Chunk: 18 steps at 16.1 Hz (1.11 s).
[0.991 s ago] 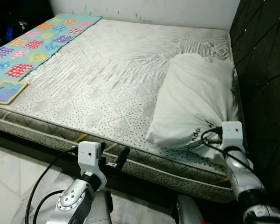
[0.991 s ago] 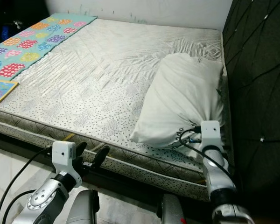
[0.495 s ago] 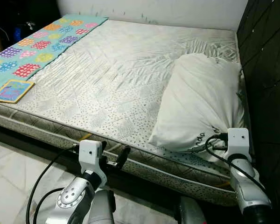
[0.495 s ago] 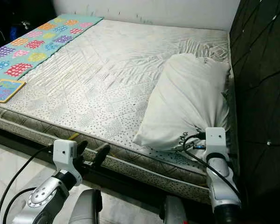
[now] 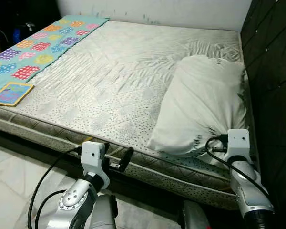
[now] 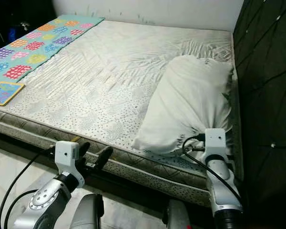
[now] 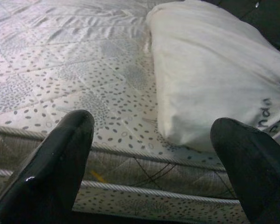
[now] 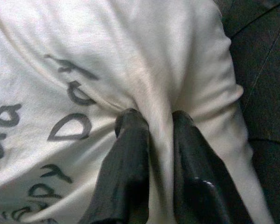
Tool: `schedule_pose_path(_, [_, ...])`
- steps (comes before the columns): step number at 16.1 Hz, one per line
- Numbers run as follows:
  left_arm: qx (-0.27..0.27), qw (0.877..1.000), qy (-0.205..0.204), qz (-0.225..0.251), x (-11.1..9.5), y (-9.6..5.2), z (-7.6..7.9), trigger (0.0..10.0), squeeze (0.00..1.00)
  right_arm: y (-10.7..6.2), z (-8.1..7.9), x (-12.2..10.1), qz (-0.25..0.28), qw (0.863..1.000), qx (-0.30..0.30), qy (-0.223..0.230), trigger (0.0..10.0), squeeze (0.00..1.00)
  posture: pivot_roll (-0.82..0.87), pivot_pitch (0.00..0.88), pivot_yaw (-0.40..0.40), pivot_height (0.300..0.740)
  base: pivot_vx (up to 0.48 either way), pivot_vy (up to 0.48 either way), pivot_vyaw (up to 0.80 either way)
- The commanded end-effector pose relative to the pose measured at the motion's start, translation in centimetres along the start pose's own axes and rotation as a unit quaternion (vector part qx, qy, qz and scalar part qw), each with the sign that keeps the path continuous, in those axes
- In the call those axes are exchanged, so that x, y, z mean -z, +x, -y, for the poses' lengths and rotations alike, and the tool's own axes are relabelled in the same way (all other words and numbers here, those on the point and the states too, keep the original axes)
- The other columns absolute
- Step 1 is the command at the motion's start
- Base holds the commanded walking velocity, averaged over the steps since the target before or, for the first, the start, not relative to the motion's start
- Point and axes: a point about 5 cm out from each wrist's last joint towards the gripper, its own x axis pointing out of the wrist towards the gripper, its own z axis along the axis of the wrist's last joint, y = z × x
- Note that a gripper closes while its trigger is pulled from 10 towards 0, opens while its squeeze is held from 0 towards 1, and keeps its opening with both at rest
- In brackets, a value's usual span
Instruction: Clean up the room
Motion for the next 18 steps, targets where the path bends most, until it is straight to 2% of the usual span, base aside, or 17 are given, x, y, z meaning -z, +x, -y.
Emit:
schedule_pose_path(1, [-0.005,1.000,0.005,-0.003,0.1,0.0,-0.4,10.0,0.00,0.0,-0.4,-0.1,-0.002,1.000,-0.010,0.004,10.0,1.00,0.02,0.000,0.024,0.585,0.000,0.000,0.00])
schedule_pose_path(3, [-0.006,1.000,0.004,-0.003,0.2,0.0,-0.4,10.0,0.00,0.1,-0.6,-0.7,0.008,1.000,-0.016,0.010,10.0,1.00,0.02,0.000,0.022,0.585,0.000,0.000,0.00])
schedule_pose_path(7, [-0.008,1.000,0.001,-0.002,0.3,0.1,-0.3,10.0,0.00,0.4,-0.5,-3.9,0.087,0.996,-0.021,0.031,10.0,1.00,0.01,0.000,0.019,0.585,0.000,0.000,0.00])
schedule_pose_path(12, [-0.009,1.000,-0.002,-0.002,0.5,0.2,-0.3,10.0,0.00,0.3,-1.1,-6.1,0.137,0.988,-0.044,0.055,10.0,1.00,0.01,0.000,0.015,0.585,0.000,0.000,0.00])
schedule_pose_path(15, [-0.016,1.000,-0.002,-0.001,0.6,0.2,-0.3,10.0,0.00,0.1,-1.2,-5.9,0.137,0.987,-0.052,0.063,10.0,1.00,0.00,0.000,0.012,0.585,0.000,0.000,0.00])
schedule_pose_path(18, [-0.081,0.996,0.010,0.018,0.3,-0.1,-1.7,10.0,0.00,-0.6,-1.2,-4.8,0.120,0.987,-0.062,0.090,10.0,1.00,0.00,0.000,0.013,0.585,0.000,0.000,0.00])
